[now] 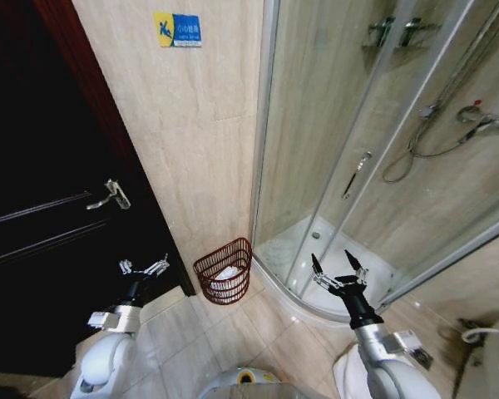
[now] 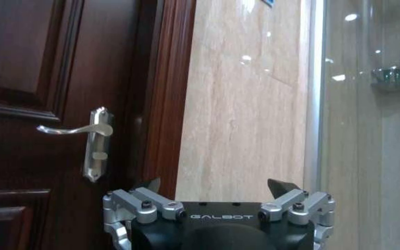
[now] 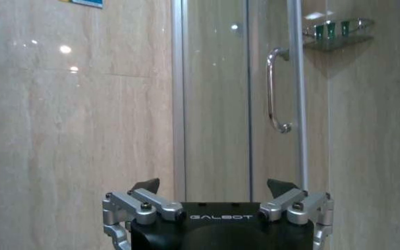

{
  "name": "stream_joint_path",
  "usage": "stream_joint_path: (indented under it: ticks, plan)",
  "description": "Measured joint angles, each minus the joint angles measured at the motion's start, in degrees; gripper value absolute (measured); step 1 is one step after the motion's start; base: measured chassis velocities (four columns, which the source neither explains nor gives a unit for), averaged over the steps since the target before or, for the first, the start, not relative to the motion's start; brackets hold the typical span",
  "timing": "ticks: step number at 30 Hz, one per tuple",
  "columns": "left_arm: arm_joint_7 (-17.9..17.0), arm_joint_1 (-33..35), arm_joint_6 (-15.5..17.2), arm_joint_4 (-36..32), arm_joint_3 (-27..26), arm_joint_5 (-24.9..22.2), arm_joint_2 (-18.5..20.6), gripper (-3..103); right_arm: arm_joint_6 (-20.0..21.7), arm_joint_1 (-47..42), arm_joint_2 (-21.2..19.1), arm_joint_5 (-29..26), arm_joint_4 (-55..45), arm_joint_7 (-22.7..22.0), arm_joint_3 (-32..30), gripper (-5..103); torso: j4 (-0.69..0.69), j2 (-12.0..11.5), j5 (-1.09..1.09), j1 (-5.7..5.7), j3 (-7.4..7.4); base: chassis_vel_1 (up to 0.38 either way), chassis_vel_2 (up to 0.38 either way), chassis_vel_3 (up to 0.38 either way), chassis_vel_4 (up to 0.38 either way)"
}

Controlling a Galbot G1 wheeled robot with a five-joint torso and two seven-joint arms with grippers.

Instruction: Discard the used towel into the hamper.

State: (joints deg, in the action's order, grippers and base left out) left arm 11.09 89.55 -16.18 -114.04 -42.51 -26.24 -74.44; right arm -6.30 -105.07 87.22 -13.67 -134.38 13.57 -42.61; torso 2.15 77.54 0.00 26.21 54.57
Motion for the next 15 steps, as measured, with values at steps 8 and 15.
stream_joint_path:
  ticks: [8, 15]
  plan:
    - [0.06, 0.01, -0.25, 0.08, 0.53, 0.27, -0.15, 100, -0.16, 0.07, 0.1, -0.05, 0.16, 0.01, 0.08, 100, 0.0, 0.02, 0.0, 0.01, 0.02, 0.071, -0.073, -0.058, 0.078]
    - [0.21, 0.14, -0.84, 0.08, 0.82, 0.38, -0.24, 100, -0.52, 0.14, 0.11, -0.16, 0.55, 0.01, 0.12, 100, 0.01, 0.01, 0.0, 0.06, 0.05, 0.0, 0.0, 0.0, 0.0]
